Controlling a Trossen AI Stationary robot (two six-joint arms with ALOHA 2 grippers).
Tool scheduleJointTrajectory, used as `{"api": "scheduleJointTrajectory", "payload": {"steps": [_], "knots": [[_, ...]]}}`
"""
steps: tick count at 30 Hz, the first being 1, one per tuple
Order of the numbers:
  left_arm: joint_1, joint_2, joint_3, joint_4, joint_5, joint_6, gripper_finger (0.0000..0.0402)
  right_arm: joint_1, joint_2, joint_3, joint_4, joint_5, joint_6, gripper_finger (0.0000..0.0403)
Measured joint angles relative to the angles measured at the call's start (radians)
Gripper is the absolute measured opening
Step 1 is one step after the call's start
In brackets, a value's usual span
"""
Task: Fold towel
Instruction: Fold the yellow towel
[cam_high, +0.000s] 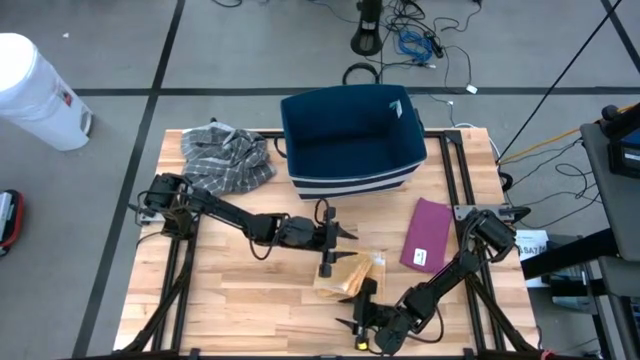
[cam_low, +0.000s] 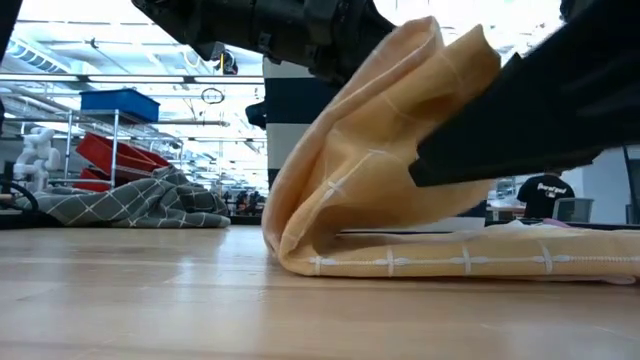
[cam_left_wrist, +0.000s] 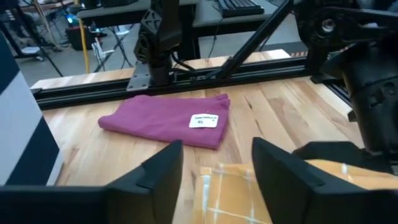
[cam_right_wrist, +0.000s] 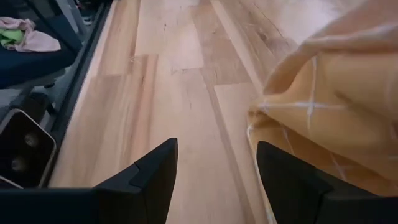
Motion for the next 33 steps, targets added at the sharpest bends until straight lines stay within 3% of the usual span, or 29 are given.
{"api": "scheduleJointTrajectory", "payload": {"steps": [4, 10, 17, 22, 28, 33], "knots": [[-0.001, 0.0, 0.0, 0.0, -0.001, -0.006, 0.022, 0.008, 0.0, 0.0, -0.055, 0.0, 0.049, 0.0207], [-0.001, 0.0, 0.0, -0.031, 0.002, -0.029, 0.0222, 0.046, -0.043, 0.0, -0.214, 0.041, 0.135, 0.0207], [-0.001, 0.0, 0.0, -0.099, 0.042, -0.055, 0.0222, 0.118, -0.145, 0.0, -0.54, 0.13, 0.197, 0.0191], [-0.004, 0.0, 0.0, -0.177, 0.043, -0.083, 0.0222, 0.144, -0.19, 0.0, -0.769, 0.101, 0.285, 0.0172], [-0.023, 0.0, 0.0, -0.272, 0.062, -0.097, 0.0222, 0.17, -0.2, 0.0, -0.81, 0.11, 0.189, 0.0167], [-0.023, 0.0, 0.0, -0.324, 0.066, -0.121, 0.0222, 0.15, -0.2, 0.0, -0.704, 0.102, -0.022, 0.0196]]}}
